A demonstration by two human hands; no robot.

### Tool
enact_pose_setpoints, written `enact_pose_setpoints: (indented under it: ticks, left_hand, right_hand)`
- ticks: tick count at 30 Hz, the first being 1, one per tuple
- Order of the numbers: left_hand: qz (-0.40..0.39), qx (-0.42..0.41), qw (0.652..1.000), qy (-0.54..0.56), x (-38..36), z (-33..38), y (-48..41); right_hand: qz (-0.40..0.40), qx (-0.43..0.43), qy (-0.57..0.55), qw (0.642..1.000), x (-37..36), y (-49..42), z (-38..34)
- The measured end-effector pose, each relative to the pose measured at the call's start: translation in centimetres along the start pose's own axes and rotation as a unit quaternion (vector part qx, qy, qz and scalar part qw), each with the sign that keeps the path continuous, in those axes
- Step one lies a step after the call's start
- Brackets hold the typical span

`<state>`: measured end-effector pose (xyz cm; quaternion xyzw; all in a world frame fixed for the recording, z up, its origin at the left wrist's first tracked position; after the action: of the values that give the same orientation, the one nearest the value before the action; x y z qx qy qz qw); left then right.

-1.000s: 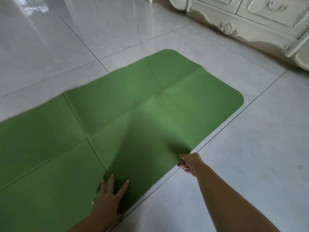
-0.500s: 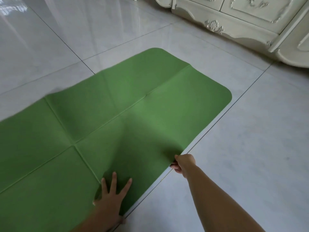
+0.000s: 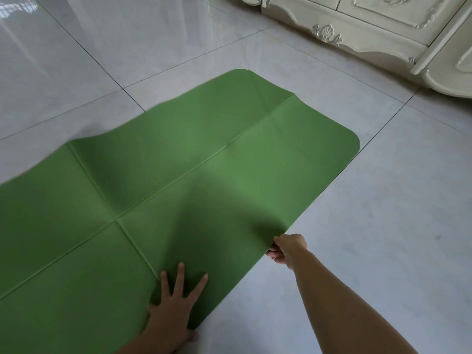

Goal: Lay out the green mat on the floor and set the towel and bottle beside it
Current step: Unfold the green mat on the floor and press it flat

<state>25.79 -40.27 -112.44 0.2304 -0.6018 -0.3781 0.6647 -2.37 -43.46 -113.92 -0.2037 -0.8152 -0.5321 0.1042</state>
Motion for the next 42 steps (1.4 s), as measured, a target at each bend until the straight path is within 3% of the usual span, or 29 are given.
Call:
enact_pose_setpoints:
  ticks: [23, 26, 28, 31, 34, 39, 42]
  left_hand:
    - [0.005, -0.013, 1.000, 0.023, 0.4, -0.2, -1.0]
    - [-0.006, -0.014, 0.999, 0.029, 0.3, -0.4, -1.0]
    - [-0.008, -0.017, 0.999, 0.028, 0.2, -0.4, -1.1]
    - [0.006, -0.020, 0.999, 0.031, 0.3, -0.6, -1.1]
    - [0.021, -0.014, 0.999, 0.038, 0.7, -1.9, -0.8]
    - [0.035, 0.055, 0.994, 0.083, 0.8, -7.9, 1.2]
    - [0.042, 0.111, 0.989, 0.093, -0.1, -11.9, 4.0]
  right_hand:
    - [0.052, 0.016, 0.036, 0.998, 0.2, -0.7, -0.7]
    - [0.010, 0.029, 0.164, 0.986, 0.4, -0.6, -1.4]
    - [0.025, 0.050, 0.290, 0.956, 0.8, 0.0, -2.2]
    - [0.137, 0.143, 0.459, 0.866, 0.8, 2.2, -5.6]
    - [0.079, 0.222, 0.548, 0.802, -4.2, 4.2, -7.6]
    - [-0.004, 0.346, 0.665, 0.662, -14.5, 8.7, -7.9]
    - [-0.084, 0.388, 0.680, 0.617, -19.8, 11.9, -6.6]
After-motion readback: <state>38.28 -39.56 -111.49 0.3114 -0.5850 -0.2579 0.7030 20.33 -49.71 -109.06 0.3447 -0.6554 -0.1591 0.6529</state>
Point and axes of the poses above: each hand's wrist, its own y-axis away from the middle knuckle, its own x-axis out of the back of the hand, z = x × y, the point moved 8 cm from there along -y, towards the middle knuckle, and after that the axes turned 14 degrees about y, right-handed, at the moved point
